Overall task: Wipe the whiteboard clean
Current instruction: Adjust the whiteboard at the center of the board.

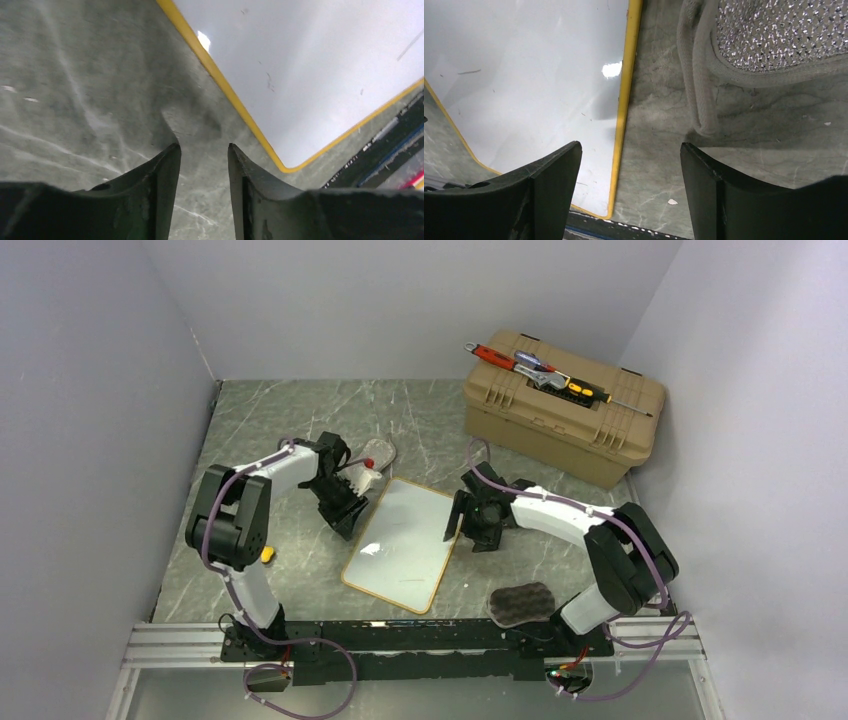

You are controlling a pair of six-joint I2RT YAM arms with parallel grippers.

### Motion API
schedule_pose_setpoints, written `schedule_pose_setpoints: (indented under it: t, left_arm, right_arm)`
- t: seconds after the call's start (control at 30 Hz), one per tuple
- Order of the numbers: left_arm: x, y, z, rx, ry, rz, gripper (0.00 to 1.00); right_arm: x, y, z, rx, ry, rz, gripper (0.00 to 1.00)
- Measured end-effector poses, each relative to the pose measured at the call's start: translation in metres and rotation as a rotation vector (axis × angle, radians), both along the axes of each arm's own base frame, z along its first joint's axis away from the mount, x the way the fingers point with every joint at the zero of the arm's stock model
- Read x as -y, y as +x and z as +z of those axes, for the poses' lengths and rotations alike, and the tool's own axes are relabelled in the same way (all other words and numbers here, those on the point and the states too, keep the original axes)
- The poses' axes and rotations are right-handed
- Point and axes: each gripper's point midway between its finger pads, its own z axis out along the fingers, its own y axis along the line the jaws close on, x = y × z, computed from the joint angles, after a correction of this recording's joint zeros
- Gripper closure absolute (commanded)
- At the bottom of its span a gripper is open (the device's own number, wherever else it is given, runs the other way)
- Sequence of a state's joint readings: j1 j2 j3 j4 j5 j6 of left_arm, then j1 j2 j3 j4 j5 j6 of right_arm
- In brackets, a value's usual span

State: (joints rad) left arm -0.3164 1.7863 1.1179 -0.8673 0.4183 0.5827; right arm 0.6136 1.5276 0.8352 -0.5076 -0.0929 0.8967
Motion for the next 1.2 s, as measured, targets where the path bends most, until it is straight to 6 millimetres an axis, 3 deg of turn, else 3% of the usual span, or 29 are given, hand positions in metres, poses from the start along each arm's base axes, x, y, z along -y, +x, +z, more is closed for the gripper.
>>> schedule_pose_setpoints:
  t: [0.3,0.5,0.83,1.2]
  left_arm:
    - [0.01,0.024,-0.006,0.004,-0.013,0.006,0.74]
    - [0.033,0.016,-0.009,-0.057,-0.086,-0.029,0.95]
    - [0.037,0.003,-0.01,-0.139,-0.065,-0.06,0.96]
    - [0.061,-0.047,-0.01,-0.307,-0.048,-0.155,0.96]
  right_arm:
    - [-0.02,0.004,-0.004,0.012,0.04,-0.052,0.26]
    - [-0.04,0.012,-0.002,0.043,0.12,-0.096,0.27]
    - [-0.039,0.013,0.002,0.086,0.216,-0.179,0.3]
    - [-0.015,0.003,0.014,0.107,0.136,-0.189,0.31]
